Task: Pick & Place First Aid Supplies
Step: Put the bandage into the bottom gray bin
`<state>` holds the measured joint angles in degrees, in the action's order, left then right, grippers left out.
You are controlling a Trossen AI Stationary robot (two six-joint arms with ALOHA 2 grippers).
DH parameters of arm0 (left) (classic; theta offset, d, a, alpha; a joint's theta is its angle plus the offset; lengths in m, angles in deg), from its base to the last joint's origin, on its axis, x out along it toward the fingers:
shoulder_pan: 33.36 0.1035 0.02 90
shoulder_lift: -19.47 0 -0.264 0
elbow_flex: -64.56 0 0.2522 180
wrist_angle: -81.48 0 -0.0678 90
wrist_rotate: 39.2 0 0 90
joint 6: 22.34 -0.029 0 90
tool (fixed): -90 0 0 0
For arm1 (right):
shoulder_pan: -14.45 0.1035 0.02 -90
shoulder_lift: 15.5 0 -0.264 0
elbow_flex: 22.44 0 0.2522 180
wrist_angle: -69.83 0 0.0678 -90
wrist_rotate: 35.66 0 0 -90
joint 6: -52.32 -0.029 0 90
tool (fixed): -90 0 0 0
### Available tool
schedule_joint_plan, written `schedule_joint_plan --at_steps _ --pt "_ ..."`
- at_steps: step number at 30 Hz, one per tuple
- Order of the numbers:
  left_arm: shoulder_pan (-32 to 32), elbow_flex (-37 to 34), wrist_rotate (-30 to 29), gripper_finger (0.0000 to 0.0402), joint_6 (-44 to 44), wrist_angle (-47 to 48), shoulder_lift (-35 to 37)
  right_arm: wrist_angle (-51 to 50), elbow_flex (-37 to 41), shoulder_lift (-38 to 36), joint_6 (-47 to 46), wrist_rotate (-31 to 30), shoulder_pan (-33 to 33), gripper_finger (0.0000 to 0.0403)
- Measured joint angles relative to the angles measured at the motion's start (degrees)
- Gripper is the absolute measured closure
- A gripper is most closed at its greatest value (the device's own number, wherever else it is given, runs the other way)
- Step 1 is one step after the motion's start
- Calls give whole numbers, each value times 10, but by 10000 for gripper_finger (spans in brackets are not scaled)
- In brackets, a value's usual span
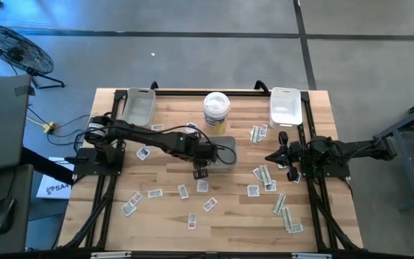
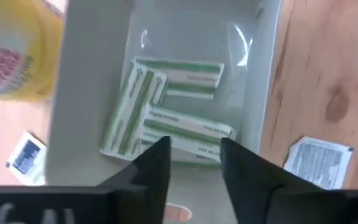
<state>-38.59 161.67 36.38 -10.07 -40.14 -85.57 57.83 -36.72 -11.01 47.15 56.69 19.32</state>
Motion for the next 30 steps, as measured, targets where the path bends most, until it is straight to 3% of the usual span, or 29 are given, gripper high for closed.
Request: schedule_joint_plan --at_steps 3,9,13,17,23,26,30 --pt "-8 43 2 241 12 45 9 -1 0 4 2 -4 0 398" --pt "-59 159 6 236 61 162 36 -1 0 5 1 -5 0 398" --pt "-116 176 -14 236 52 256 64 21 0 4 36 -5 0 398" --pt "-161 123 -46 236 103 277 120 85 0 4 40 -5 0 398" --pt "-212 -22 -113 236 177 248 236 160 0 4 19 -6 0 398" --pt "-231 -106 -136 236 204 204 304 198 0 5 52 -49 0 398" --pt "-245 -204 -188 236 212 132 382 225 0 26 0 -85 0 399"
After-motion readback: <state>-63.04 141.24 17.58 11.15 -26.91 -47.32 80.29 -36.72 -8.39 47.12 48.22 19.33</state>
